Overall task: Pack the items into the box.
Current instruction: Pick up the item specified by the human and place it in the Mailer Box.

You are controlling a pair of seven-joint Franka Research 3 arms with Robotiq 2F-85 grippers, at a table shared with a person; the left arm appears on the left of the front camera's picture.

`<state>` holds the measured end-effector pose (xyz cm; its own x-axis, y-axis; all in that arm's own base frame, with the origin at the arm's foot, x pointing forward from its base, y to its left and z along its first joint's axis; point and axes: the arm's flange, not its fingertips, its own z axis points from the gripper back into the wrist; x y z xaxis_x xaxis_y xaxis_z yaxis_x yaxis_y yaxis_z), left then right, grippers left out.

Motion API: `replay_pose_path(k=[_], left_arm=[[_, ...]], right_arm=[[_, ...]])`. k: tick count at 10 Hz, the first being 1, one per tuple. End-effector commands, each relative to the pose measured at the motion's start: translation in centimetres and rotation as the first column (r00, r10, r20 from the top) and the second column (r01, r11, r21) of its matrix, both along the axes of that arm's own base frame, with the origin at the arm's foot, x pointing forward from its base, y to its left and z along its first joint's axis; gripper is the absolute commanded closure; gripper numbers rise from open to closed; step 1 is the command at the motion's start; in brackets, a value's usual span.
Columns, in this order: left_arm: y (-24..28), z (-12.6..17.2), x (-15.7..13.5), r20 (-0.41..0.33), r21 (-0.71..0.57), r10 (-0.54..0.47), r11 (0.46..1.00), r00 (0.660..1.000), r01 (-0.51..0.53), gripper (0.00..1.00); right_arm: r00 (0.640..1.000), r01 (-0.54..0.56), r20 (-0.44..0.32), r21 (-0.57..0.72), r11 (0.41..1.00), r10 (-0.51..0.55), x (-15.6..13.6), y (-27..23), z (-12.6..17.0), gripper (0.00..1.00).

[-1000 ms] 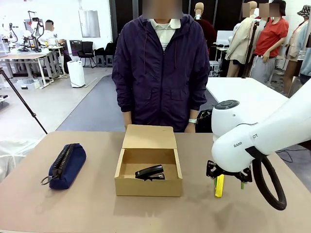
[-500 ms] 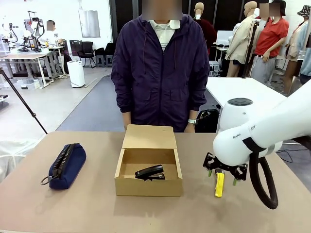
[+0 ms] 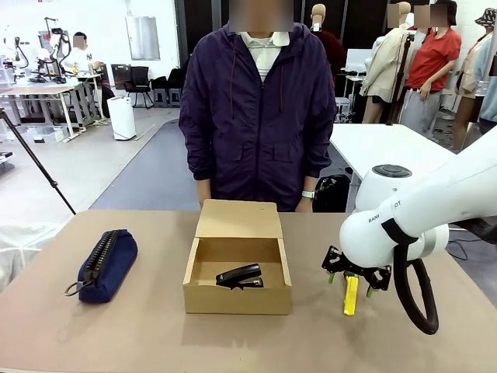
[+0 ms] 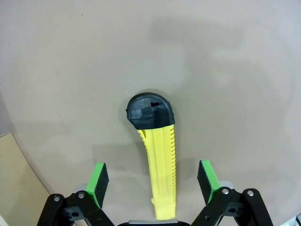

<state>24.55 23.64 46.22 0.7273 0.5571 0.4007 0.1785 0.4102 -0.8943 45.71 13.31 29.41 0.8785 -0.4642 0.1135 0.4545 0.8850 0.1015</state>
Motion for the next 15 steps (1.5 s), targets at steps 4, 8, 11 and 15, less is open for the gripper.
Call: replay_pose_path(k=[4, 8, 11, 15], left_arm=[[0.1, 0.1, 0.0, 0.027, -0.012, 0.0, 1.0, 1.0, 0.001, 0.0], [0.1, 0.1, 0.0, 0.027, -0.012, 0.0, 1.0, 1.0, 0.001, 0.0], [0.1, 0.1, 0.0, 0.027, -0.012, 0.0, 1.0, 1.0, 0.001, 0.0], [0.1, 0.1, 0.0, 0.027, -0.012, 0.0, 1.0, 1.0, 0.001, 0.0]], right_arm=[[0.999, -0.032, -0.017, -0.045, 0.998, 0.031, 0.6, 0.4, 0.1, 1.0], [0.998, -0.054, -0.035, -0.04, 0.998, 0.052, 0.6, 0.4, -0.1, 1.0], [0.997, -0.063, -0.043, -0.041, 0.997, 0.061, 0.4, 0.3, -0.2, 1.0], [0.996, -0.084, -0.043, -0.061, 0.995, 0.082, 0.1, 0.4, 1.0, 1.0]])
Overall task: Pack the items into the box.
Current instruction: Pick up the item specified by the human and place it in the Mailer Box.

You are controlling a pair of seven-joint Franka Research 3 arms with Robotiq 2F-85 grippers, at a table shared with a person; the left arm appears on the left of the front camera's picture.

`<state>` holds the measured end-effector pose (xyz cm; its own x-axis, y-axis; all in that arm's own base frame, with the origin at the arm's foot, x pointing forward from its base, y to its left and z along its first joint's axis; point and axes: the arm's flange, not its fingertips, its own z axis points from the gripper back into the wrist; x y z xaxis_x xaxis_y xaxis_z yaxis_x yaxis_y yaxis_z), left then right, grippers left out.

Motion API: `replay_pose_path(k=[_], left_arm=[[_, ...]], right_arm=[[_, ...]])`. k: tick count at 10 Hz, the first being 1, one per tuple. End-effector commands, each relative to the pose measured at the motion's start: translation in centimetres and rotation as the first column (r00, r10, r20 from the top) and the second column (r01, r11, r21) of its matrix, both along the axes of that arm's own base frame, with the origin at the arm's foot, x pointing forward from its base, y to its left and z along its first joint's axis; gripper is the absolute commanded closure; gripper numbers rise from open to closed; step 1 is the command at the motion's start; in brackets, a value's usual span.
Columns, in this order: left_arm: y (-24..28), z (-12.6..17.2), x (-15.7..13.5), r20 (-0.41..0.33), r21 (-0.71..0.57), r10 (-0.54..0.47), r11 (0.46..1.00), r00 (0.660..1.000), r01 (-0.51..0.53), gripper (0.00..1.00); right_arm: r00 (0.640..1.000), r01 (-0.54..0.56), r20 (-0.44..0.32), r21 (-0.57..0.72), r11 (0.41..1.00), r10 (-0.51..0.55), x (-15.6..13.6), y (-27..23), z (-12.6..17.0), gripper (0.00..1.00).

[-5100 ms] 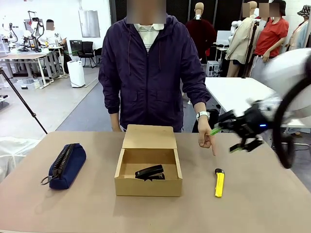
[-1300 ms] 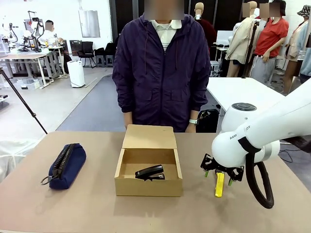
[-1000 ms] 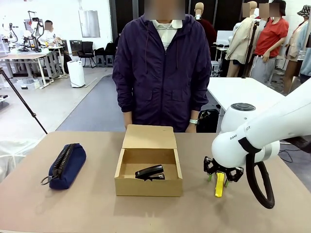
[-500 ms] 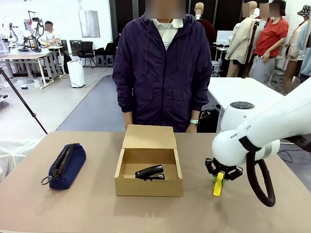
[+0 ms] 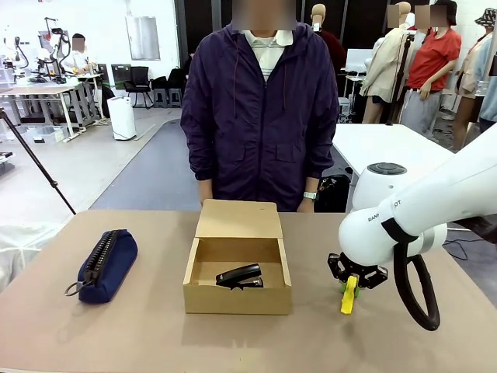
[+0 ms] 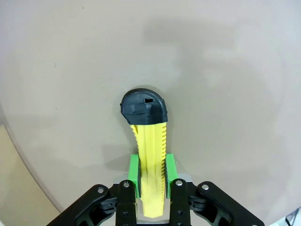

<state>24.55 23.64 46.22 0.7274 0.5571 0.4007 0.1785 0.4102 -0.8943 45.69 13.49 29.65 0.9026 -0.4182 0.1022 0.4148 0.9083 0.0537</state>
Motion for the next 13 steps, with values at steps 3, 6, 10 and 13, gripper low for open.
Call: replay_pose_path(k=[3, 6, 10, 13], left_arm=[[0.1, 0.1, 0.0, 0.027, -0.011, 0.0, 1.0, 1.0, 0.001, 0.0], [0.1, 0.1, 0.0, 0.027, -0.011, 0.0, 1.0, 1.0, 0.001, 0.0], [0.1, 0.1, 0.0, 0.027, -0.011, 0.0, 1.0, 1.0, 0.001, 0.0], [0.1, 0.1, 0.0, 0.027, -0.011, 0.0, 1.0, 1.0, 0.001, 0.0]], right_arm=[[0.99, -0.133, 0.04, -0.052, 0.99, 0.135, -1.7, -0.9, 9.2, 1.0], [0.979, -0.179, 0.093, -0.058, 0.982, 0.184, -4.6, -1.6, 14.8, 1.0], [0.981, -0.162, 0.092, -0.079, 0.984, 0.169, -3.8, -0.9, 14.6, 1.0], [0.905, -0.354, 0.231, -0.054, 0.934, 0.356, -2.5, 0.2, 15.6, 1.0]])
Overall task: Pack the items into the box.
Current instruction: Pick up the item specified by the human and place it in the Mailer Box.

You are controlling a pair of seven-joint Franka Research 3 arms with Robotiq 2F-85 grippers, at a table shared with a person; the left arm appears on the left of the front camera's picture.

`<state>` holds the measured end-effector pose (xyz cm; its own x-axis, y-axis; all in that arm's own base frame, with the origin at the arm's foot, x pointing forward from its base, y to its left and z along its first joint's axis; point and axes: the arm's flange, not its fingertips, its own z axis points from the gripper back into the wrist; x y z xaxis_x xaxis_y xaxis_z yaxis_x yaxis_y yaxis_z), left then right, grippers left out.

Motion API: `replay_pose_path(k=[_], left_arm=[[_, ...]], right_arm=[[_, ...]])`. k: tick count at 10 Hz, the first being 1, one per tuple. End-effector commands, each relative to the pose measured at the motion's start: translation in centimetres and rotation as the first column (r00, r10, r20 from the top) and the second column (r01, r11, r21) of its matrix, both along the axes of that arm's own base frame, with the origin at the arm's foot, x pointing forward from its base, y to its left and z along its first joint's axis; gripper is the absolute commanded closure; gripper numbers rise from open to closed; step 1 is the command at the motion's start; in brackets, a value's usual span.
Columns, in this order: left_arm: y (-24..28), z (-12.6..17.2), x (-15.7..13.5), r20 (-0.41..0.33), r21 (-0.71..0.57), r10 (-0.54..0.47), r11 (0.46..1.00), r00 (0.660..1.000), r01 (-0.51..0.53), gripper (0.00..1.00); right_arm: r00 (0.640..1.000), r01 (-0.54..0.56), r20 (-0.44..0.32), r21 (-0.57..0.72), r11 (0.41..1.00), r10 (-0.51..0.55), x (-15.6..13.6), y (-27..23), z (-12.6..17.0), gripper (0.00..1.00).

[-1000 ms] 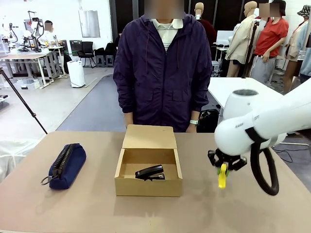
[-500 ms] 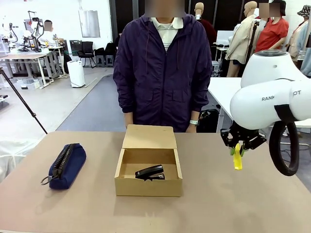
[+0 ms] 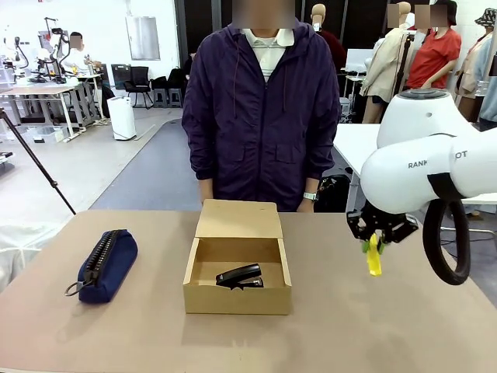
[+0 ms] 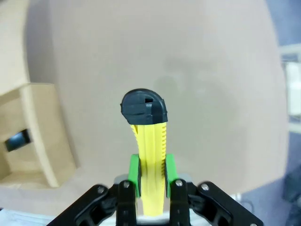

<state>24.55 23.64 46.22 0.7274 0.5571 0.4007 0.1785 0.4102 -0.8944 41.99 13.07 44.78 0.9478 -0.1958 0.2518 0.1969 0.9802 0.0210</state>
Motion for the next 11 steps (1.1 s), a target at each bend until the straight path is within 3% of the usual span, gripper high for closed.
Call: replay_pose_path(k=[1, 2, 4, 5, 6, 7, 8, 9, 10, 11], left_arm=[[0.1, 0.1, 0.0, 0.027, -0.011, 0.0, 1.0, 1.0, 0.001, 0.0], [0.1, 0.1, 0.0, 0.027, -0.011, 0.0, 1.0, 1.0, 0.001, 0.0], [0.1, 0.1, 0.0, 0.027, -0.011, 0.0, 1.0, 1.0, 0.001, 0.0], [0.1, 0.1, 0.0, 0.027, -0.011, 0.0, 1.0, 1.0, 0.001, 0.0], [0.1, 0.1, 0.0, 0.027, -0.011, 0.0, 1.0, 1.0, 0.001, 0.0], [0.1, 0.1, 0.0, 0.027, -0.011, 0.0, 1.0, 1.0, 0.001, 0.0], [0.1, 0.1, 0.0, 0.027, -0.011, 0.0, 1.0, 1.0, 0.001, 0.0], [0.1, 0.1, 0.0, 0.027, -0.011, 0.0, 1.0, 1.0, 0.001, 0.0], [0.1, 0.1, 0.0, 0.027, -0.011, 0.0, 1.0, 1.0, 0.001, 0.0], [0.1, 0.1, 0.0, 0.027, -0.011, 0.0, 1.0, 1.0, 0.001, 0.0]], right_arm=[[0.927, -0.347, 0.185, 0.085, 0.934, 0.327, 3.2, 2.6, 1.2, 1.0], [0.836, -0.524, 0.251, 0.106, 0.845, 0.488, 4.8, 4.8, 1.7, 1.0], [0.532, -0.835, 0.369, 0.079, 0.544, 0.762, 6.8, 10.6, 2.6, 1.0], [0.43, -0.89, 0.367, 0.02, 0.455, 0.825, 7.1, 12.6, 2.8, 1.0], [0.249, -0.959, 0.362, -0.038, 0.282, 0.898, 7.1, 16.0, 2.8, 1.0], [0.12, -0.988, 0.346, -0.046, 0.144, 0.931, 6.6, 18.5, 2.6, 1.0], [0.016, -0.996, 0.285, -0.075, 0.039, 0.958, 5.8, 20.2, 2.0, 1.0], [-0.042, -0.998, 0.225, -0.063, -0.028, 0.973, 5.1, 21.2, 1.2, 1.0], [-0.073, -0.997, 0.17, -0.036, -0.068, 0.983, 4.5, 21.8, -0.1, 1.0], [-0.05, -0.998, 0.114, -0.029, -0.047, 0.992, 4.2, 22.0, -1.4, 1.0]])
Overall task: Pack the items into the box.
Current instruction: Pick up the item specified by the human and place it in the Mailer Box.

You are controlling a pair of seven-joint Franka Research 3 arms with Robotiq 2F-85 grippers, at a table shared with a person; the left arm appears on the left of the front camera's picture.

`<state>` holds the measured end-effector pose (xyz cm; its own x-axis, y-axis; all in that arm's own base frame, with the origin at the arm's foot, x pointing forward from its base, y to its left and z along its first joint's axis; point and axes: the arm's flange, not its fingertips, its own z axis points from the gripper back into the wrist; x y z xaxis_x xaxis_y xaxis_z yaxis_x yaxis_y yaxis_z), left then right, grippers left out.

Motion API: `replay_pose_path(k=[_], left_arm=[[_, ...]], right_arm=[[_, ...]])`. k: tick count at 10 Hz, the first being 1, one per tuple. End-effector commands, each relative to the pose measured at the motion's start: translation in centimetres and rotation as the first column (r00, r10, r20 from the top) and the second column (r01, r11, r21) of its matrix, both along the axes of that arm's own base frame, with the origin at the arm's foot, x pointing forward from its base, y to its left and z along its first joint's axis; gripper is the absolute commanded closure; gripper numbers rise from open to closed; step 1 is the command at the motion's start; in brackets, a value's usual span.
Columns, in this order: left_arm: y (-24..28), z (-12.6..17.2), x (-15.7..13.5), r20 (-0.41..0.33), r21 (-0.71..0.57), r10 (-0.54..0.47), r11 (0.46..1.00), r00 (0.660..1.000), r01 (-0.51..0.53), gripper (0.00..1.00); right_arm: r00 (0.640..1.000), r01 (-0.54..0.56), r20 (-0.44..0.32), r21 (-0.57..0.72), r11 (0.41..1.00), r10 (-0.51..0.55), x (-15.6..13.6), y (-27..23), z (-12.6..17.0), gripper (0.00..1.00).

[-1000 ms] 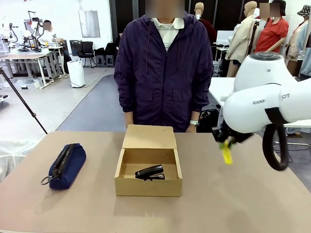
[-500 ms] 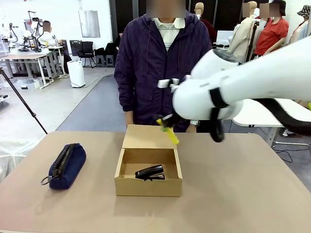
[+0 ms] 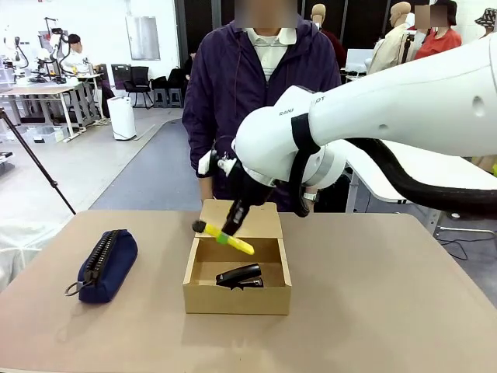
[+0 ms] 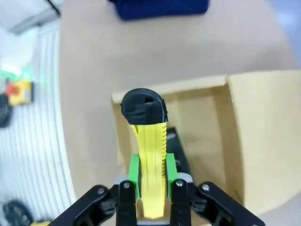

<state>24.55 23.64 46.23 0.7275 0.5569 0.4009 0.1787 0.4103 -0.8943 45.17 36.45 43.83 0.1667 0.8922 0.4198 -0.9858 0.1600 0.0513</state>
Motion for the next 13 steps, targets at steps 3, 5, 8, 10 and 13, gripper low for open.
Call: replay_pose_path(k=[3, 5, 8, 10, 13], left_arm=[[0.1, 0.1, 0.0, 0.027, -0.012, 0.0, 1.0, 1.0, 0.0, 0.0], [0.1, 0.1, 0.0, 0.027, -0.012, 0.0, 1.0, 1.0, 0.0, 0.0], [0.1, 0.1, 0.0, 0.027, -0.012, 0.0, 1.0, 1.0, 0.0, 0.0], [0.1, 0.1, 0.0, 0.027, -0.012, 0.0, 1.0, 1.0, 0.0, 0.0], [0.1, 0.1, 0.0, 0.027, -0.012, 0.0, 1.0, 1.0, 0.0, 0.0]], right_arm=[[0.998, 0.052, 0.029, -0.161, 0.986, -0.048, 1.8, -1.4, -3.9, 1.0], [0.995, 0.078, 0.068, -0.147, 0.986, -0.068, 2.3, -1.0, -4.4, 1.0], [0.993, 0.093, 0.08, -0.138, 0.986, -0.082, 2.6, -1.0, -4.6, 1.0], [0.993, 0.098, 0.08, -0.139, 0.985, -0.088, 2.7, -1.2, -4.6, 0.73], [0.993, 0.105, 0.075, -0.123, 0.987, -0.096, 2.7, -1.3, -4.5, 0.0]])
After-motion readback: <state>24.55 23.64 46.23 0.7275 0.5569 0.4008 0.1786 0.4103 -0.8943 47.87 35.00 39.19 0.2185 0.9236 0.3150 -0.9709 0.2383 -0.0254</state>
